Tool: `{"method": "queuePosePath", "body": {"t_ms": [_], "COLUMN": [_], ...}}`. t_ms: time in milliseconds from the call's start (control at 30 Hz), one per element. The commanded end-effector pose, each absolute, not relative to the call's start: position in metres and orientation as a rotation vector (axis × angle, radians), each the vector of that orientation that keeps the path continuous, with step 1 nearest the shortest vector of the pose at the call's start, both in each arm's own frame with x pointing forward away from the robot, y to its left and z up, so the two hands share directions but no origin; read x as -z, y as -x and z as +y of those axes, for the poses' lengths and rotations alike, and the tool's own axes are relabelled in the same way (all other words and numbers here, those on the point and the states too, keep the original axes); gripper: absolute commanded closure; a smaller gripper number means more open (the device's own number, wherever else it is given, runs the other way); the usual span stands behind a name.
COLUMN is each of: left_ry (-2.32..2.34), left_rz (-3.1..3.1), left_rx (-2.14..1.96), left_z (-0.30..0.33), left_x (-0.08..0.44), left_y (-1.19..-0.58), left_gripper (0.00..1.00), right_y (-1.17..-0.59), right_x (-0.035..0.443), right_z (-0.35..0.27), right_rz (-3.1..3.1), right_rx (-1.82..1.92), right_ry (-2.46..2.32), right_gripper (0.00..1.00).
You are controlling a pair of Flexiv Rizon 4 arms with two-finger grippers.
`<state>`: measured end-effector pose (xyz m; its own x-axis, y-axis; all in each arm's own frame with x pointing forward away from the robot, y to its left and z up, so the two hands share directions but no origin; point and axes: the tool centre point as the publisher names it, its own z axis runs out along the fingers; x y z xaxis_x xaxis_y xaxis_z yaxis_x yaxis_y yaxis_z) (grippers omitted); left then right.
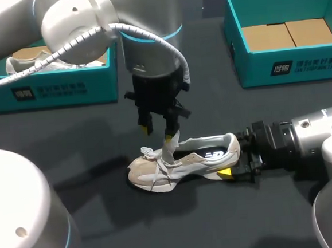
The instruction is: Take the shoe out of the shoebox, open the shoe tongue, remove and reinsert the insole, then place the shoe into the shoebox
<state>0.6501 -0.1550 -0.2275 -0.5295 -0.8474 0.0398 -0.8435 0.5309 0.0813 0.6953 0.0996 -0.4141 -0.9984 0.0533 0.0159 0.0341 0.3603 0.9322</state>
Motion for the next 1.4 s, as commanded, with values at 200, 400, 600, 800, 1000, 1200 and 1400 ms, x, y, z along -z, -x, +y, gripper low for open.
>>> {"method": "queuePosePath", "body": {"t_ms": [200, 400, 600, 800, 1000, 1200, 1400], "left_ry": [0.011, 0.023, 0.023, 0.242, 0.484, 0.484, 0.509], "left_rz": [-2.915, -2.885, -2.885, -2.919, -2.823, -2.823, -2.824], "left_rx": [0.009, 0.032, 0.032, -0.075, -0.161, -0.161, -0.158], "left_z": [-0.162, -0.165, -0.165, -0.182, -0.194, -0.194, -0.206], "left_x": [0.200, 0.201, 0.201, 0.205, 0.220, 0.220, 0.233], "left_y": [-0.650, -0.650, -0.650, -0.648, -0.649, -0.649, -0.652], "left_gripper": [1.00, 1.00, 1.00, 1.00, 1.00, 1.00, 1.00], "right_y": [-0.696, -0.696, -0.696, -0.696, -0.696, -0.696, -0.696], "right_x": [0.415, 0.415, 0.415, 0.415, 0.415, 0.415, 0.415], "right_z": [0.101, 0.101, 0.101, 0.101, 0.101, 0.101, 0.101], "right_rz": [2.576, 2.576, 2.576, 2.576, 2.576, 2.576, 2.576], "right_rx": [-1.763, -1.763, -1.763, -1.763, -1.763, -1.763, -1.763], "right_ry": [-0.084, -0.084, -0.084, -0.084, -0.084, -0.084, -0.084], "right_gripper": [1.00, 1.00, 1.00, 1.00, 1.00, 1.00, 1.00]}}
